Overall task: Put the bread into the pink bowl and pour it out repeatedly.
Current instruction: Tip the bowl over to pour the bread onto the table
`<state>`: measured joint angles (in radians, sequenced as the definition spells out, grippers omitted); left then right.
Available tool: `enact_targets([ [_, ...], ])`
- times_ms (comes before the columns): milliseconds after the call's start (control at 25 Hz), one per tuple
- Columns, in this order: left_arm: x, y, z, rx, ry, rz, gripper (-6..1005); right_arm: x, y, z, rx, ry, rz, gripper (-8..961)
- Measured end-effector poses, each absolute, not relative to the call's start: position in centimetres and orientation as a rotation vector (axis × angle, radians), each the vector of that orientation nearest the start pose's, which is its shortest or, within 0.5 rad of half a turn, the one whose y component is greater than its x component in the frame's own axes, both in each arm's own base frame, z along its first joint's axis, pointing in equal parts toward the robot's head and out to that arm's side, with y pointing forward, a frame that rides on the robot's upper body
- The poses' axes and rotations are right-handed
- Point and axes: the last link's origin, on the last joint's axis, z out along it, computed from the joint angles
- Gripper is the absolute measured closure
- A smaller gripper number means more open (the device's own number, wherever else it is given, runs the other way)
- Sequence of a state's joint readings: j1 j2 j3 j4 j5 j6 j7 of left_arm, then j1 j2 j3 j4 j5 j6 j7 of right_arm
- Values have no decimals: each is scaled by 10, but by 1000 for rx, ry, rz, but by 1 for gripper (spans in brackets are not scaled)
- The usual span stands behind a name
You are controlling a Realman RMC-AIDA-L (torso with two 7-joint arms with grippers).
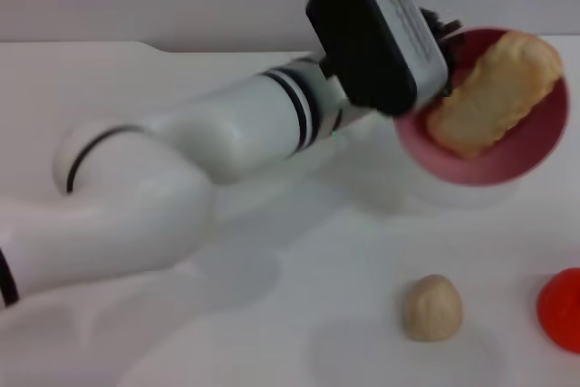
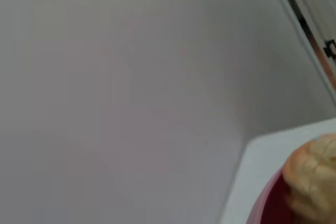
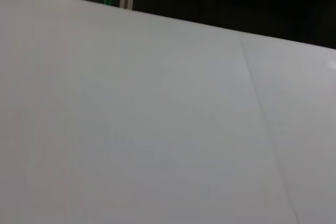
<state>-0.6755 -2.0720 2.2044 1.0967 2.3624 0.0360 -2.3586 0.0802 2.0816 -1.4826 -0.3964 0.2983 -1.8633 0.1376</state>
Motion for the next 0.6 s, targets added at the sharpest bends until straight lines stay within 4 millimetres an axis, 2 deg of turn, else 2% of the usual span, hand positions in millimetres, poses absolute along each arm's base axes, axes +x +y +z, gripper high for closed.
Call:
enact_targets([
  [160, -59, 355, -134, -2288, 463, -349, 953, 324, 205, 112, -963, -68, 972, 421],
  [320, -60, 346, -142, -2245, 657, -291, 953, 320, 201, 109, -971, -84, 993, 421],
  [600, -63, 344, -146, -2207, 786, -228, 953, 316, 198, 104, -993, -87, 1057, 422],
])
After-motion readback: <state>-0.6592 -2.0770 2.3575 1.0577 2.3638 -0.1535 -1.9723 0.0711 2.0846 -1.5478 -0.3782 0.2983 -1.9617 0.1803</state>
